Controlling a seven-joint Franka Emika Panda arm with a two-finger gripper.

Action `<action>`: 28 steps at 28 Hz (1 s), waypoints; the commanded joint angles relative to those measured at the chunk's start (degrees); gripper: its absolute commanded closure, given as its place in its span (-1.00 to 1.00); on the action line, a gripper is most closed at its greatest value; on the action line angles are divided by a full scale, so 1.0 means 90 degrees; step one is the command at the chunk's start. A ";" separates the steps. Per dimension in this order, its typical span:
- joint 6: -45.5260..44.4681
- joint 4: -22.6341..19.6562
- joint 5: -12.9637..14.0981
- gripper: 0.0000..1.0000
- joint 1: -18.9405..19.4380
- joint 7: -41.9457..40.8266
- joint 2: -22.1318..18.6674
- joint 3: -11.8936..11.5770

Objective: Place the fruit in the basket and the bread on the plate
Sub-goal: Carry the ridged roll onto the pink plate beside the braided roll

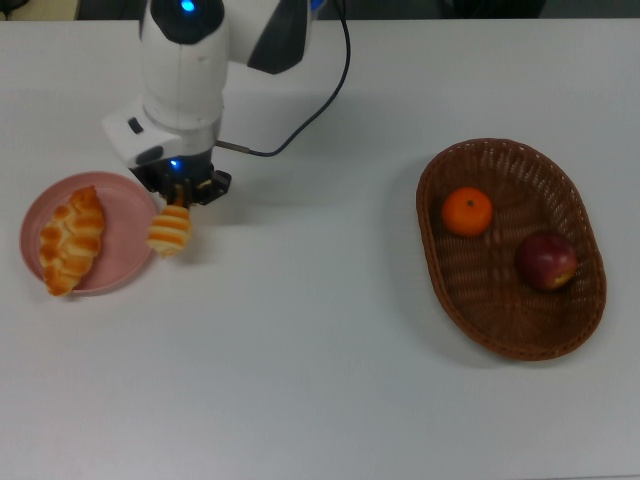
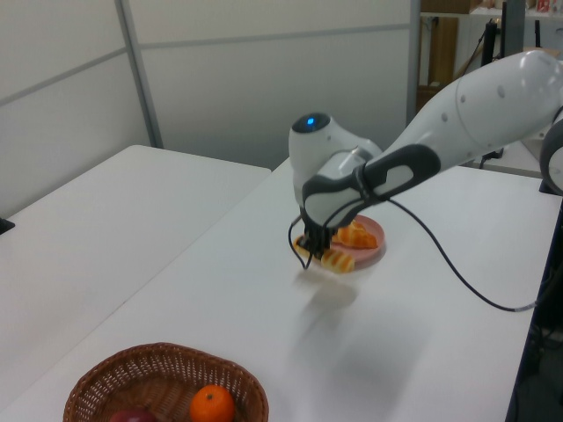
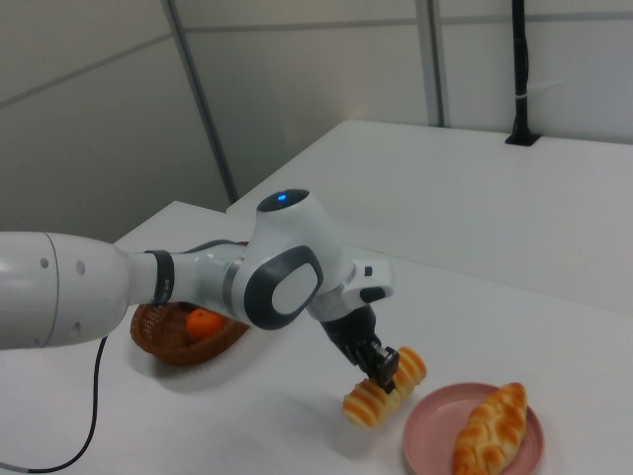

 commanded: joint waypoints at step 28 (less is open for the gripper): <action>-0.0266 0.0869 0.0300 -1.00 -0.0367 -0.1031 0.0953 -0.0546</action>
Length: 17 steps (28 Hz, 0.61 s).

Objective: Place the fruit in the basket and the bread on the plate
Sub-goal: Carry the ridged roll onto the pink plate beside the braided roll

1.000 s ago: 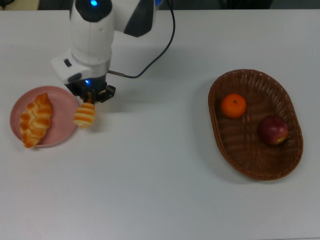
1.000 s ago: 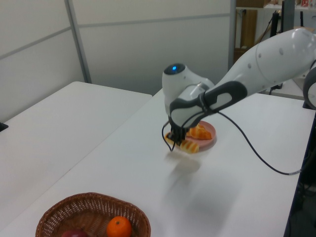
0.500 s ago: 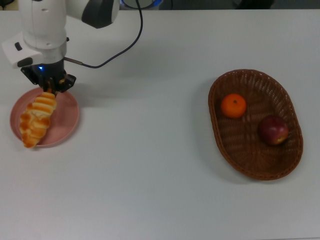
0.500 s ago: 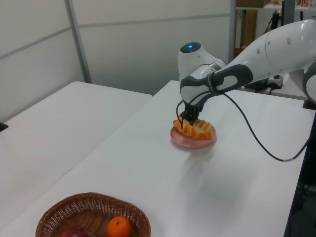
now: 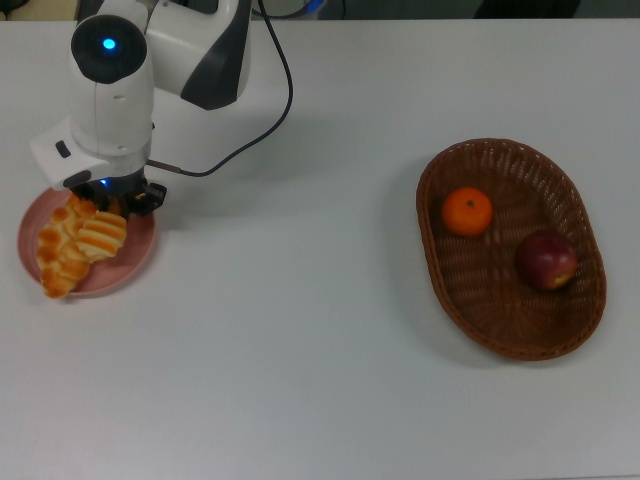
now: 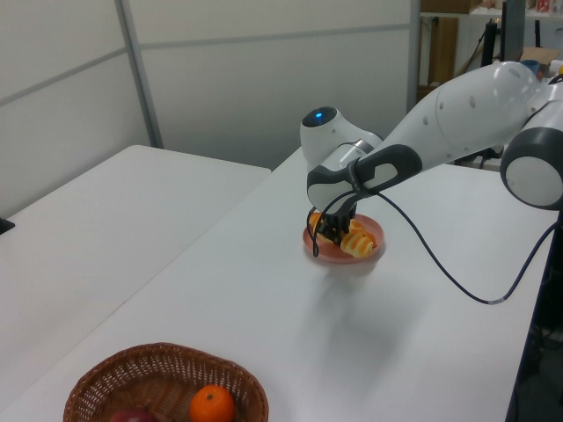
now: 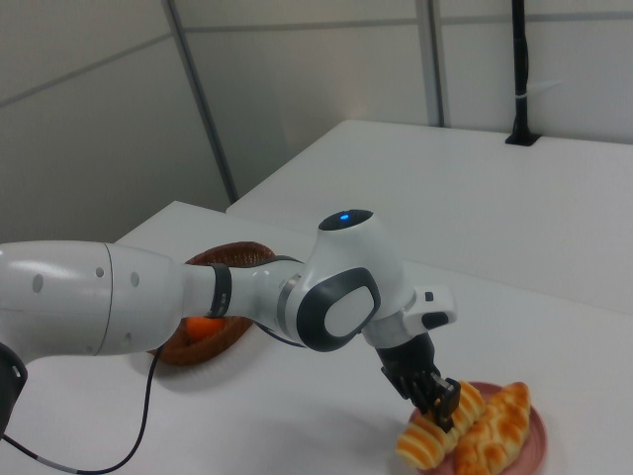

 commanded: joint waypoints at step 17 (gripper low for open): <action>-0.0099 0.0138 0.0156 -1.00 0.0070 -0.0124 -0.0380 -0.0089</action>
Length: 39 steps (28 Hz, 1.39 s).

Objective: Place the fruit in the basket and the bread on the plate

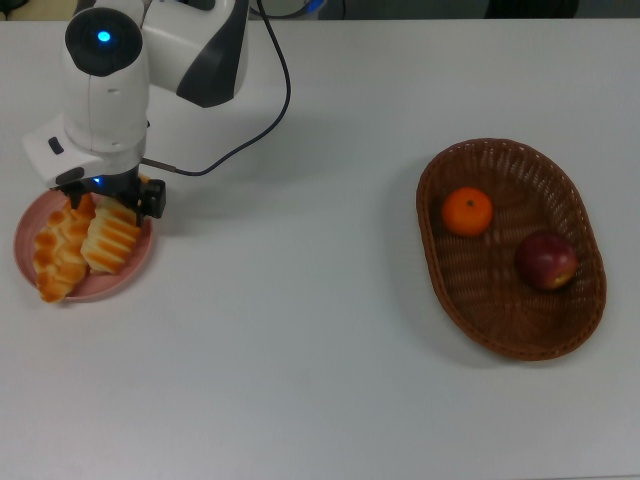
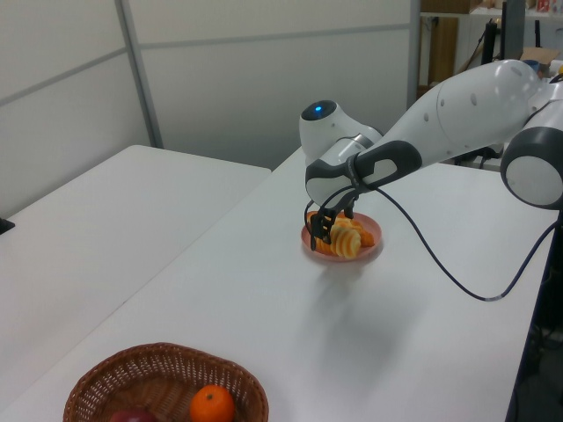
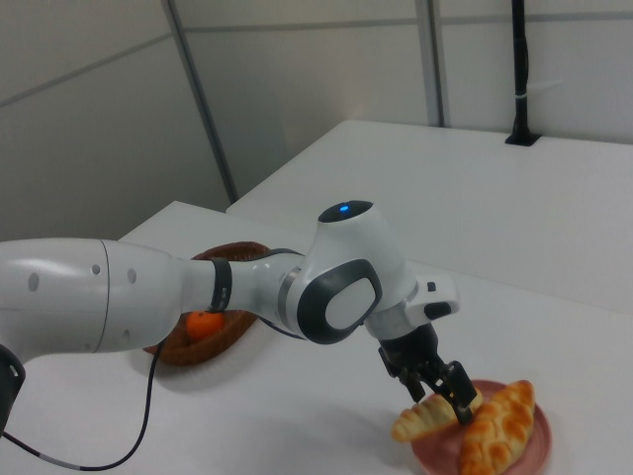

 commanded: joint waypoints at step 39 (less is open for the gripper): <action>-0.3412 -0.0016 0.0526 -1.00 0.0088 0.0277 -0.2486 0.1777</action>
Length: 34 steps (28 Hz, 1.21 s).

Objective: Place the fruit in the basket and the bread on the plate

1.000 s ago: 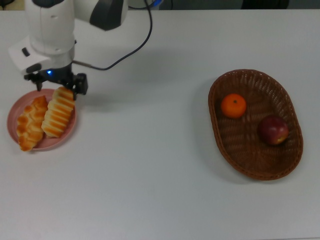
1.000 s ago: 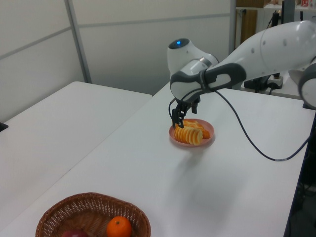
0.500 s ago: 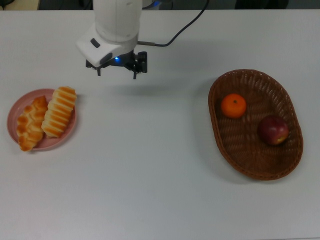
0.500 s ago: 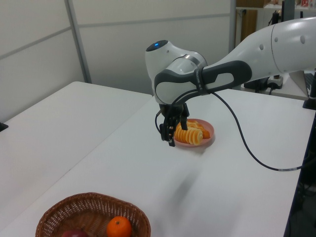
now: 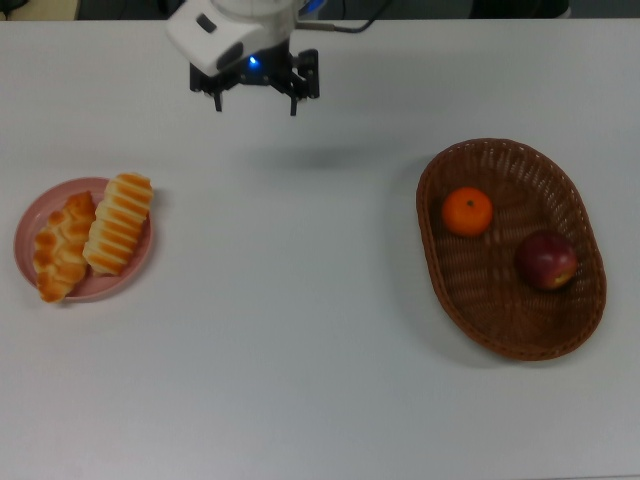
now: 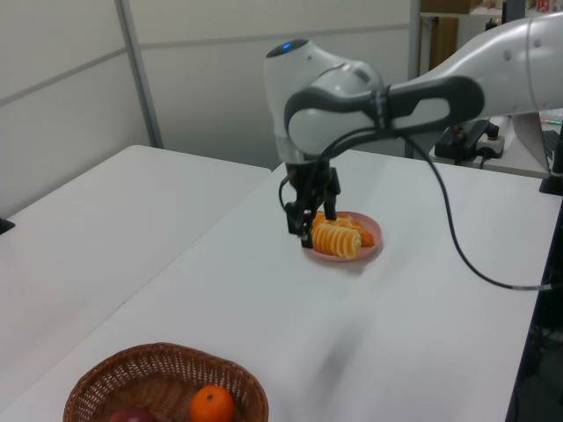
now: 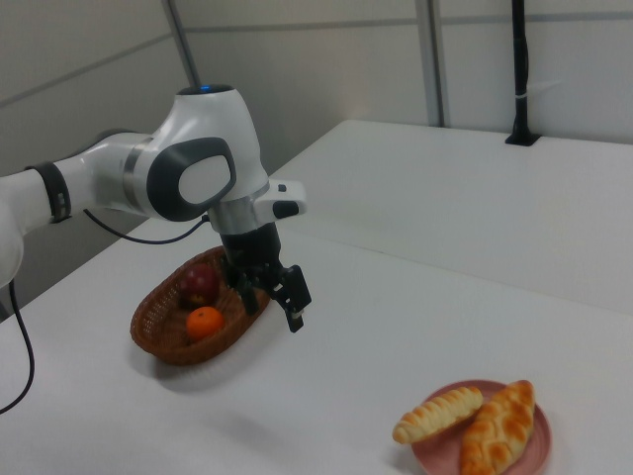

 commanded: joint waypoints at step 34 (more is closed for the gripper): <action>-0.0170 -0.0105 0.0148 -1.00 -0.1548 -0.0116 -0.0395 0.1354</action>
